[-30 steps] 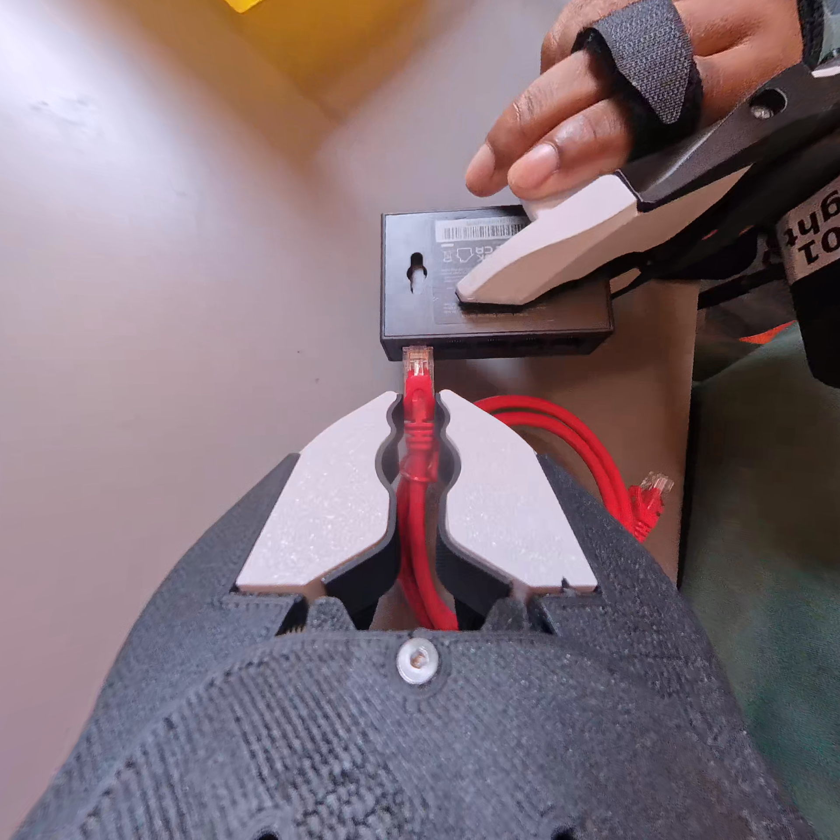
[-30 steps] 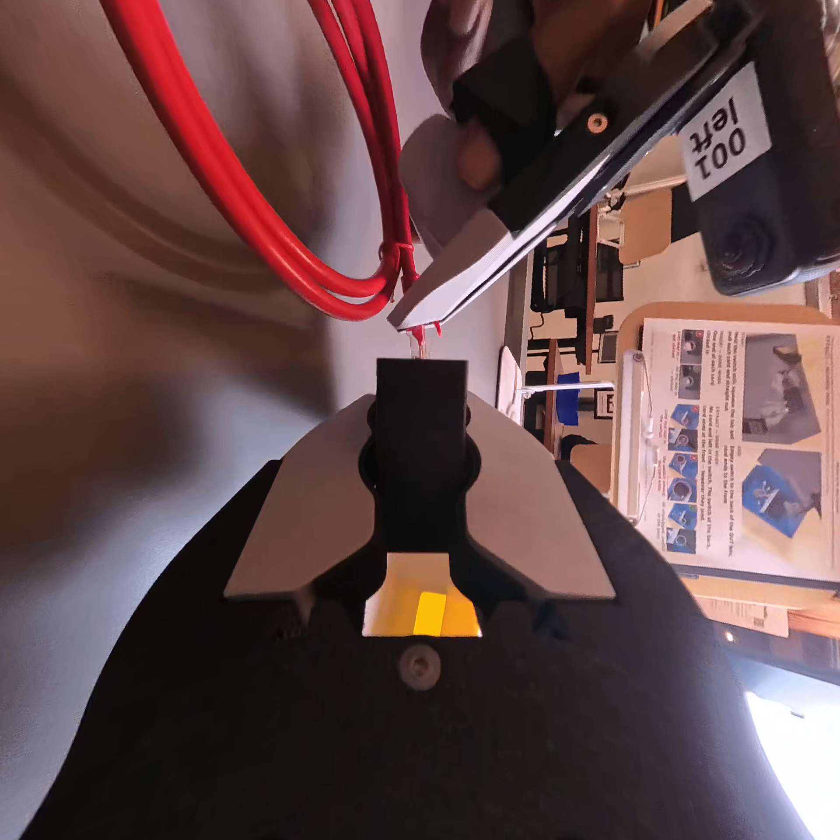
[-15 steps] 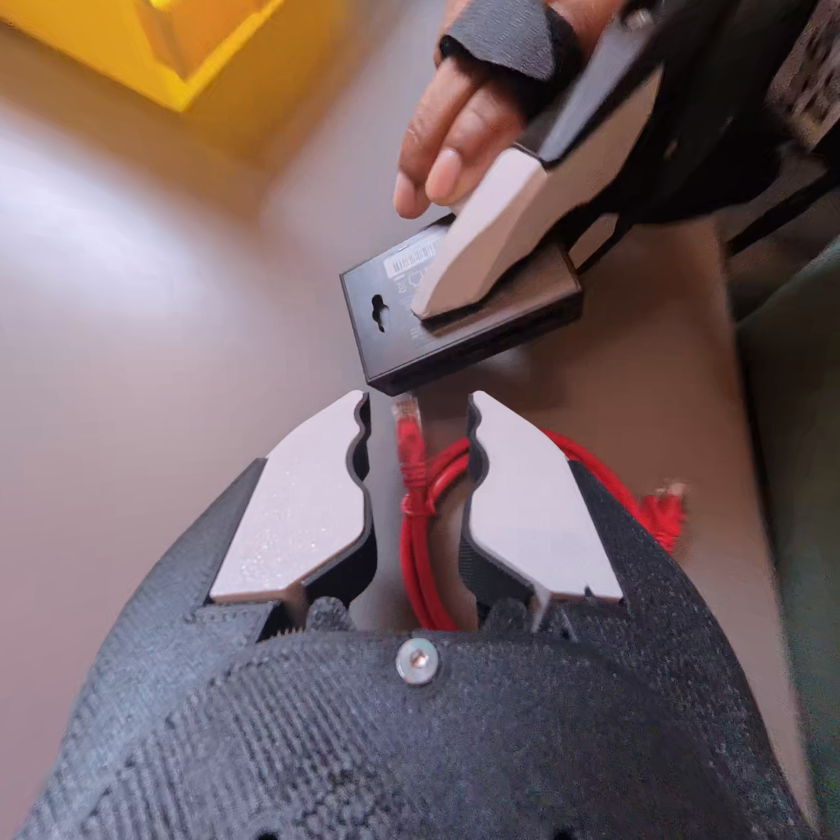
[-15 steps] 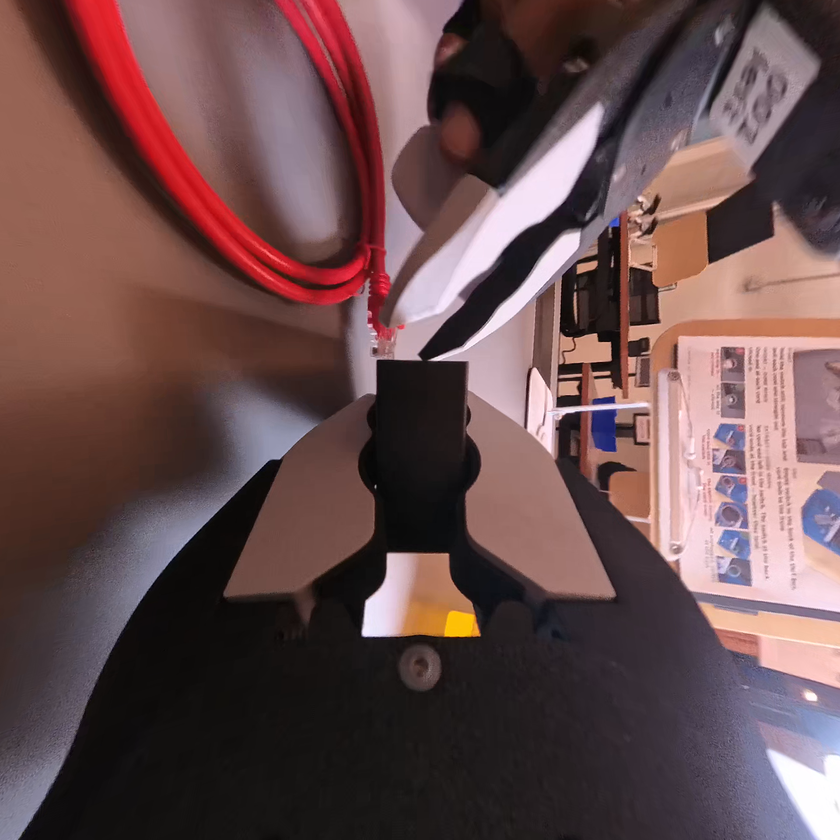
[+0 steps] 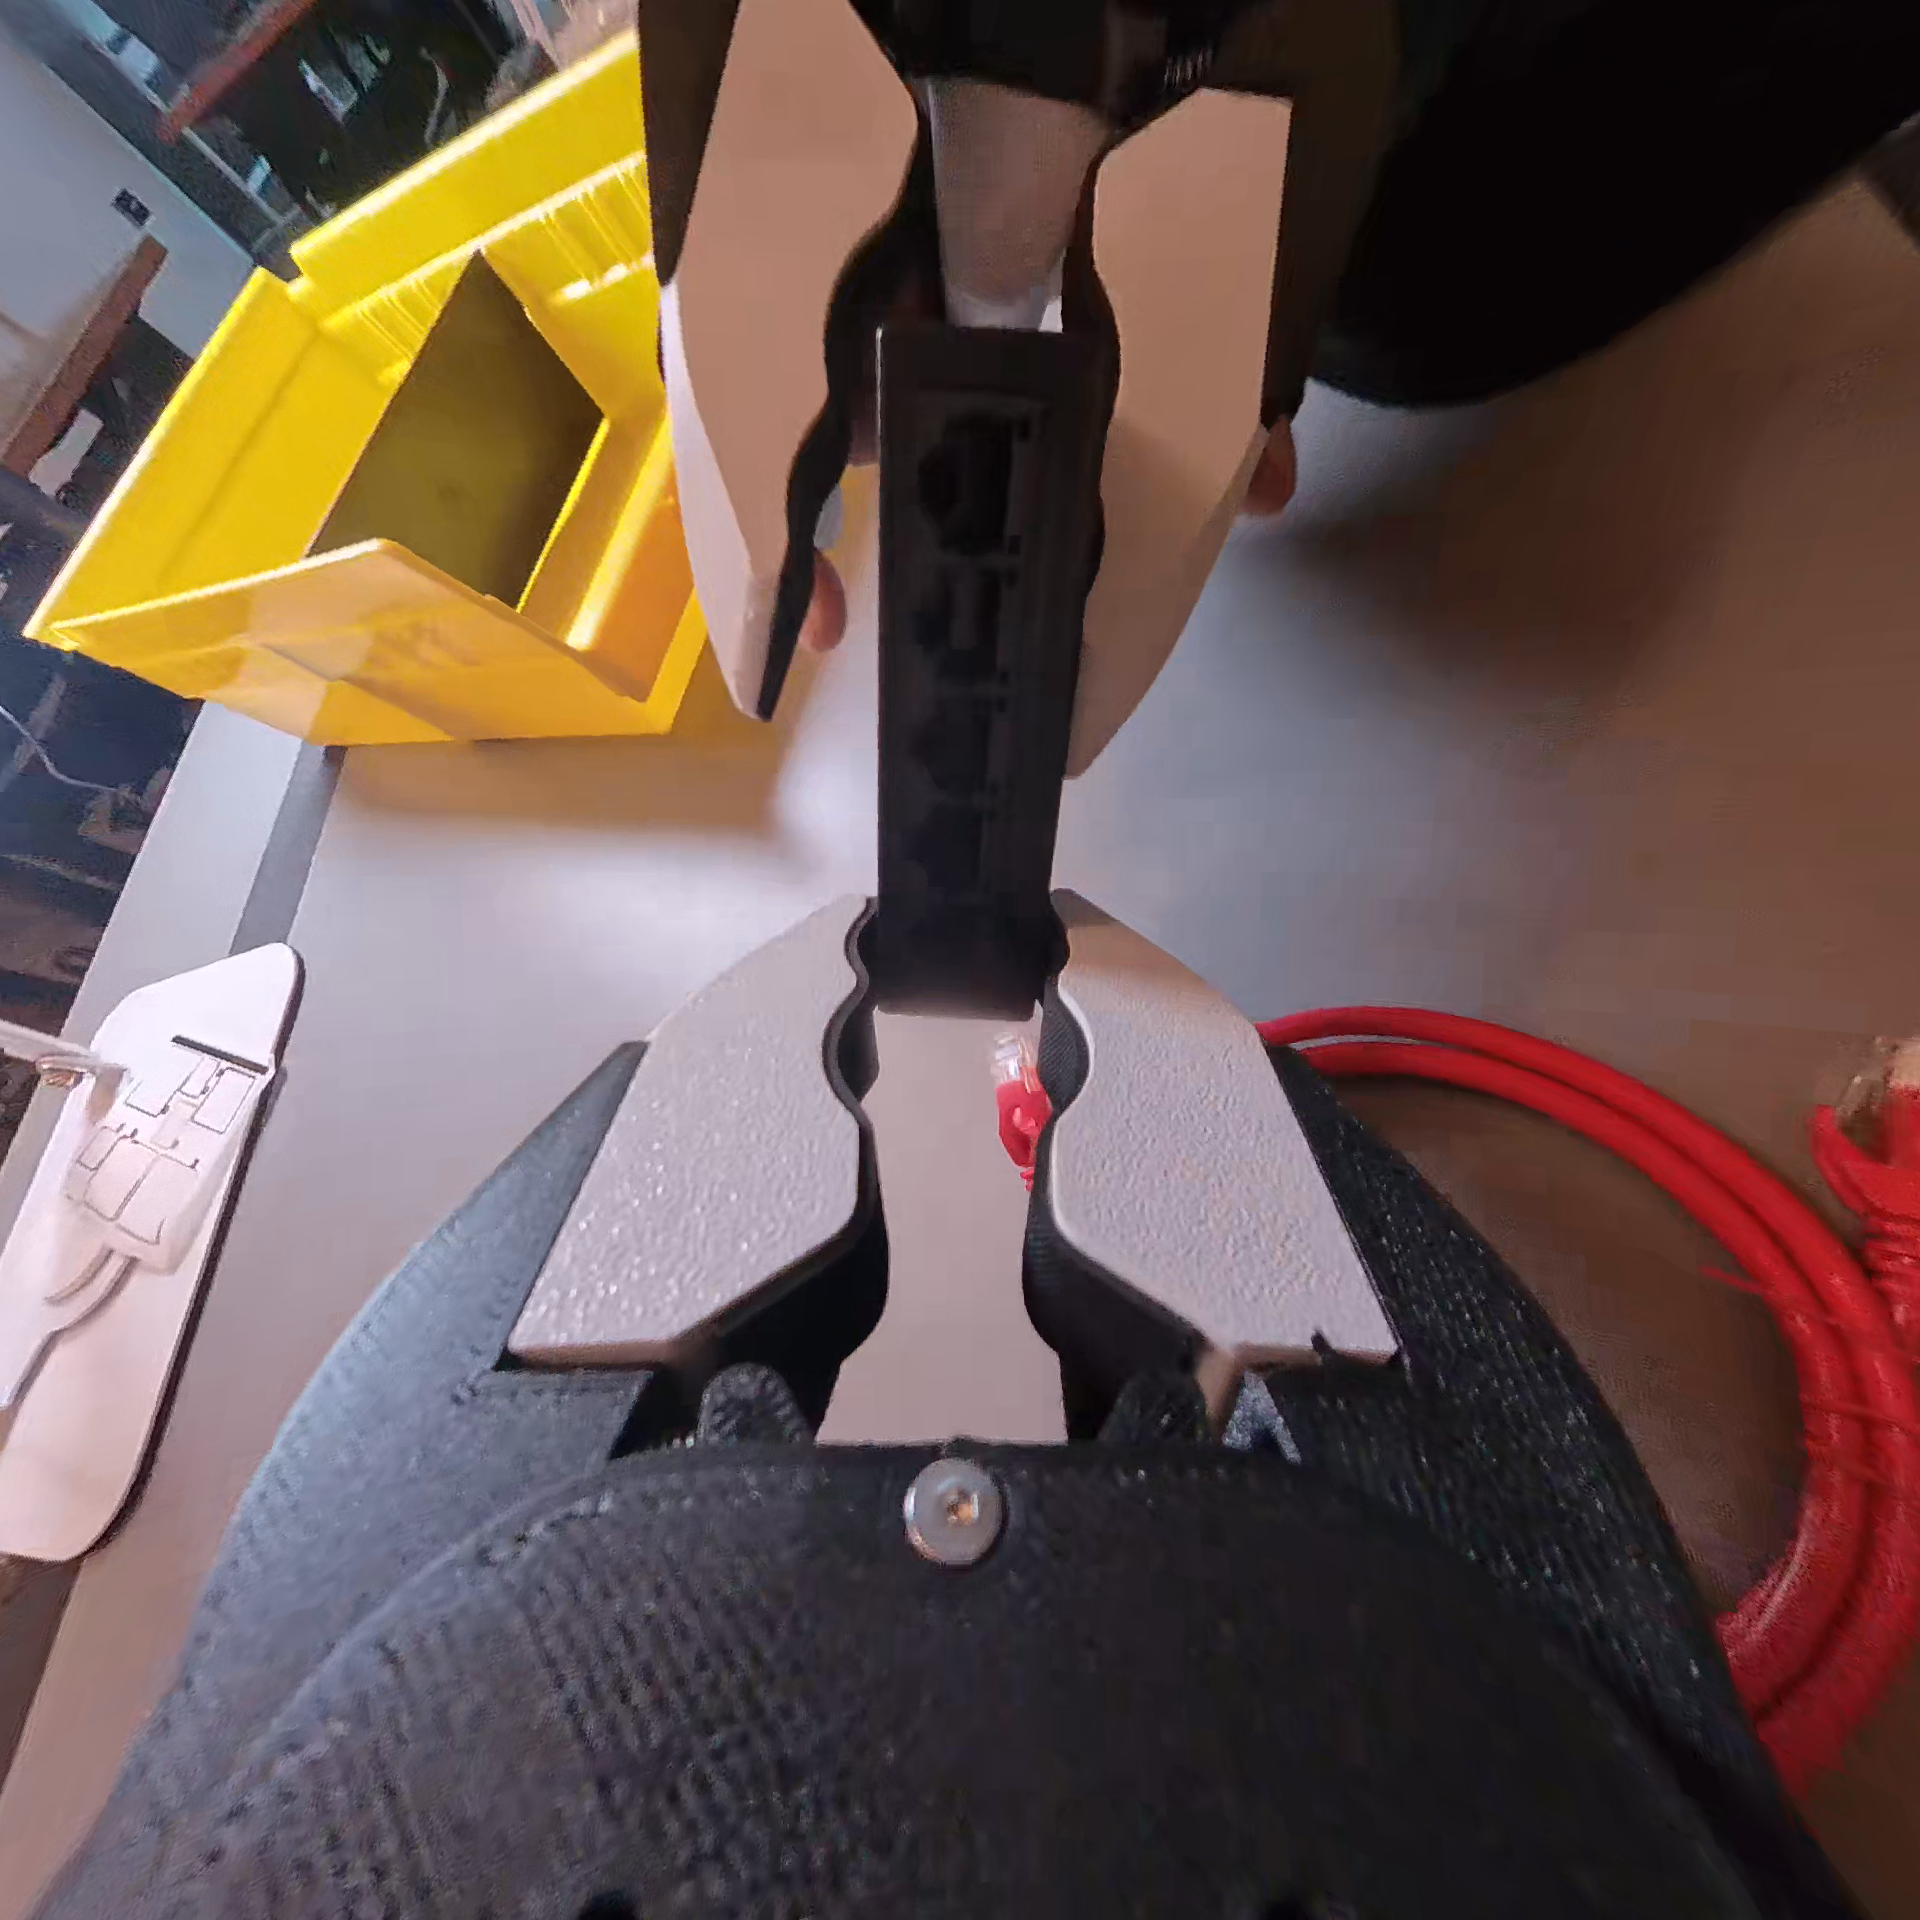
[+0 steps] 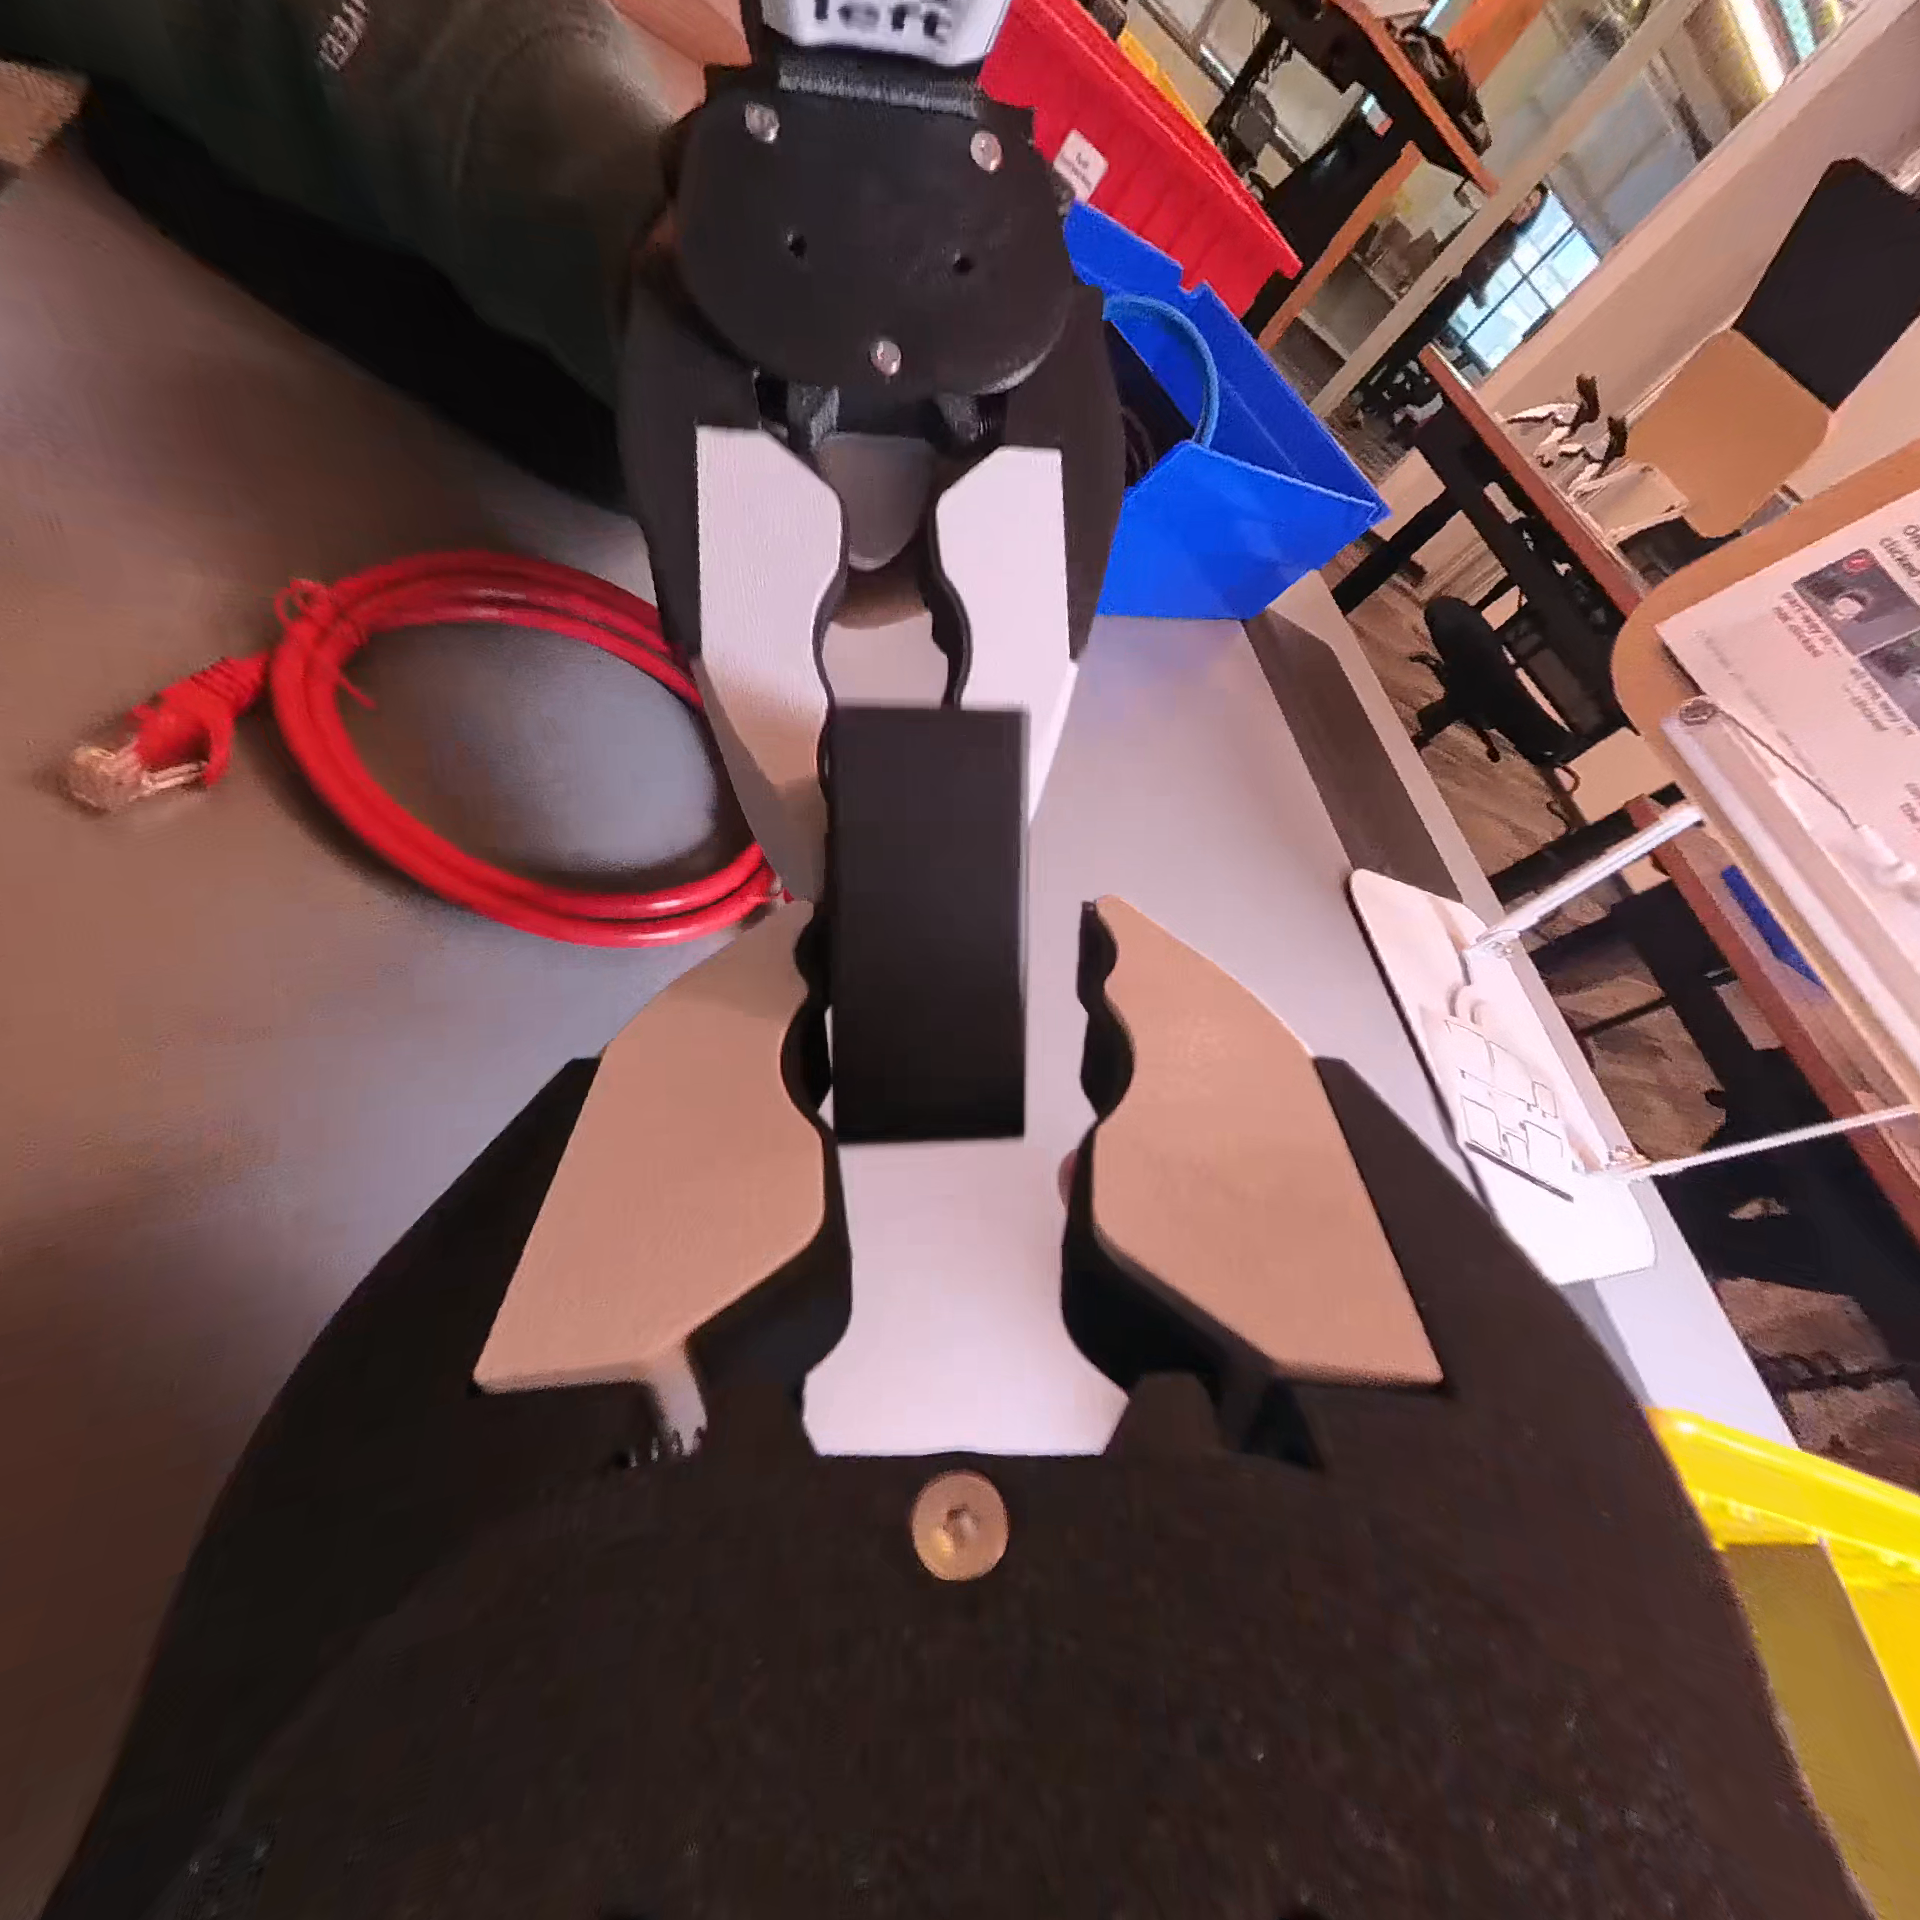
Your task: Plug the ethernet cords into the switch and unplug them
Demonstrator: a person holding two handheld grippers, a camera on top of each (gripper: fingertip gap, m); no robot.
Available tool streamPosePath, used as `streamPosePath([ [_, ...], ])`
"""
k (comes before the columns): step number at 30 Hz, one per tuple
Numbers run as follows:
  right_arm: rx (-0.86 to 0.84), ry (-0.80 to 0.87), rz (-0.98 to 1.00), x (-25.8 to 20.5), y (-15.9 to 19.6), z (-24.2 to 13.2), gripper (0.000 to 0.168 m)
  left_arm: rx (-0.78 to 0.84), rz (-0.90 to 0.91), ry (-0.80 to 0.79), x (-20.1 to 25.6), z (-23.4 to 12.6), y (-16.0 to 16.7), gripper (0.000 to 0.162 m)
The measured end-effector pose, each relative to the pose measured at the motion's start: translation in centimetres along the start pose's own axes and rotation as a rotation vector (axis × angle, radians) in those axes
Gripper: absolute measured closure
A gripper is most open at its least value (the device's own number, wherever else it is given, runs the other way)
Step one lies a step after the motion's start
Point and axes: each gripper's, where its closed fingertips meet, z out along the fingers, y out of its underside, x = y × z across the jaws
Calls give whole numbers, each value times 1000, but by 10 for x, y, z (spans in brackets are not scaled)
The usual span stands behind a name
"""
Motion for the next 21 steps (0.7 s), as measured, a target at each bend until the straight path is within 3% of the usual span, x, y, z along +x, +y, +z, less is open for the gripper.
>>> streamPosePath([
  [4,-10,-56,-26,-16,3,9,122,114,-18,43,8,-3,-20,135],
  [12,76,-58,46,-16,-12,9,120,141,-30,47,8,-9,-28,135],
  [16,137,-83,79,-15,-24,3,136,145,-55,67,10,-12,-25,135],
  [21,88,-117,99,-19,-18,4,139,113,-40,66,14,-7,-21,135],
])
